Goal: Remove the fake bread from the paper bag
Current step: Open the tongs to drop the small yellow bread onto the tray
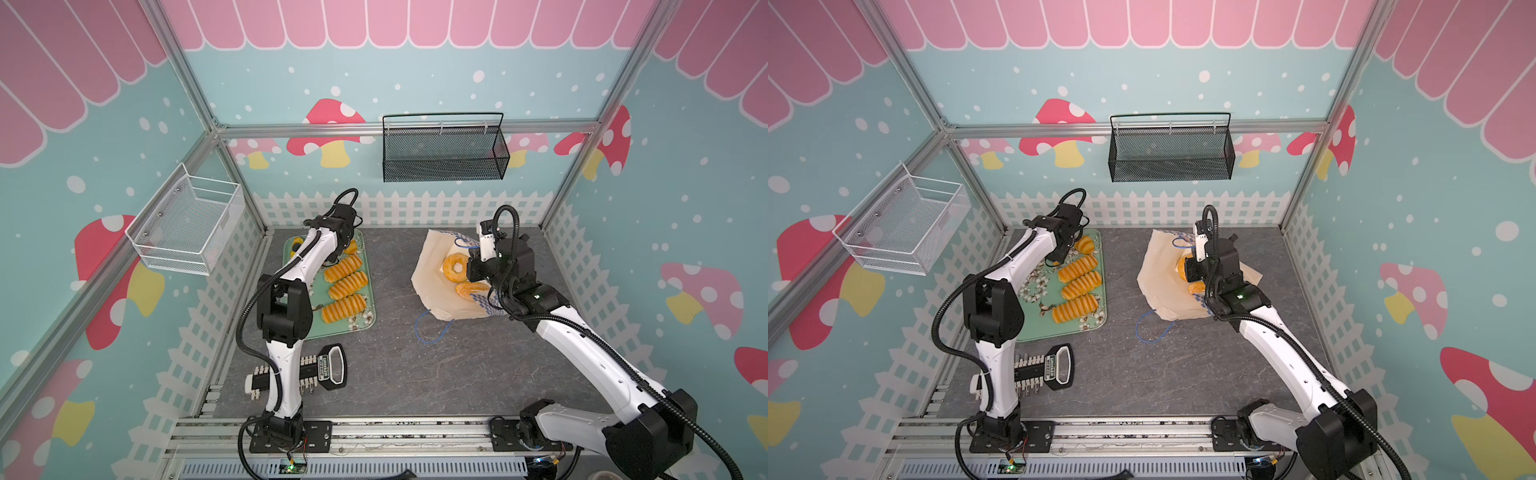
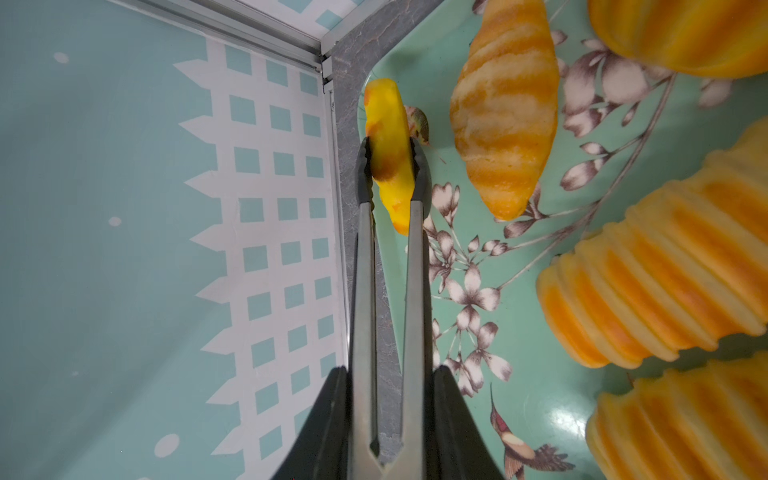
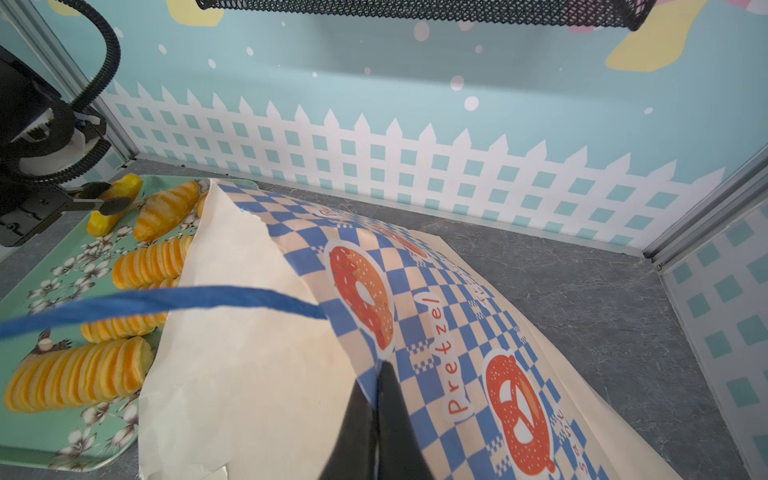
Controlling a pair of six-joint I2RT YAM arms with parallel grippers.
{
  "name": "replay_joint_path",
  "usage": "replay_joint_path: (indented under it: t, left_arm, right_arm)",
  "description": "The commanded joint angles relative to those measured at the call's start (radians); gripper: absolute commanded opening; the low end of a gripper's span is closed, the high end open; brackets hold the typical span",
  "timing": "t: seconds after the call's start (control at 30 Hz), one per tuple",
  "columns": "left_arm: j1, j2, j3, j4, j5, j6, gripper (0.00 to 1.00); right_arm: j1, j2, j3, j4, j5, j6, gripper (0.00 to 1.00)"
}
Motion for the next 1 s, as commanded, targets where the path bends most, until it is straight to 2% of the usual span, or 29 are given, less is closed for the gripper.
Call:
replay_joint_path:
  t: [0.0,0.33,0.73,0.97]
  left_arm:
    - [0.009,-0.042,-0.021,0.013,0.068,-0.035,0.28]
    - [0.011,-0.111,-0.061,0.022,0.073,-0.033,0.36]
    - [0.011,-0.199,-0.072,-0.004,0.085,-0.038,0.37]
    - [0.008,-0.259,-0.109,-0.024,0.158,-0.057,0.36]
  right_arm:
    - [-0.003,-0.011,-0.014,-0.001,0.000,0.000,0.00]
    - [-0.003,-0.018,-0.012,-0.005,-0.011,0.009,0.00]
    - [-0.002,-0.026,-0.003,-0.011,-0.019,0.013,0.00]
    - [-0.002,-0.025,0.005,-0.013,-0.029,0.020,0.00]
